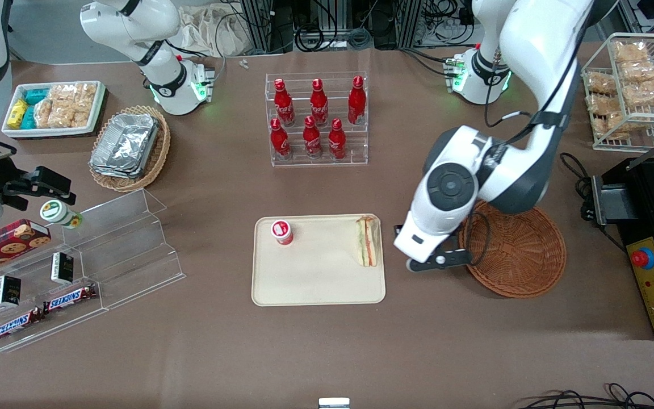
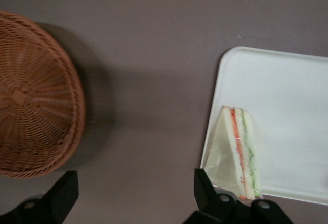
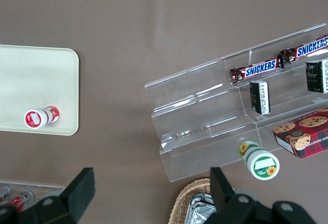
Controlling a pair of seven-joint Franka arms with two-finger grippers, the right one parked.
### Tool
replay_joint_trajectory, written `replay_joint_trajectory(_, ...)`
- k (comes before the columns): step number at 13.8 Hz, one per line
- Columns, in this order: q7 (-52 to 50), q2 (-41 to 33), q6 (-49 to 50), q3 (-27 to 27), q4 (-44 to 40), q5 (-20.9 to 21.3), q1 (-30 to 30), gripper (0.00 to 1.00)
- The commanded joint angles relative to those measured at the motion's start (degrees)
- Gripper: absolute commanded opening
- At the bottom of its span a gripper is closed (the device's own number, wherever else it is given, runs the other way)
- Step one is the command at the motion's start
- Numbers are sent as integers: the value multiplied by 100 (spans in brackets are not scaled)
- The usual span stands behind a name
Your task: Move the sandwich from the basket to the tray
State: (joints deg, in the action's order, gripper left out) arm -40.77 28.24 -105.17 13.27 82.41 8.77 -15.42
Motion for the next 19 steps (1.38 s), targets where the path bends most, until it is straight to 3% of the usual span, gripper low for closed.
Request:
replay_joint_trajectory(1, 16, -792, -21, -517, 678, -305, -13, 100)
replay_joint_trajectory(3, 60, -1205, -12, -790, 977, -446, -13, 100)
replay_joint_trajectory(6, 1076, -1768, 102, -1299, 1442, -770, -22, 100)
replay_joint_trajectory(11, 2799, -2481, 549, -2082, 1998, -816, -22, 100)
replay_joint_trajectory(15, 3654, -2499, 1016, -2557, 1797, -816, -31, 100)
replay_joint_trajectory(19, 4153, -2140, 1622, -2602, 945, -727, -22, 100)
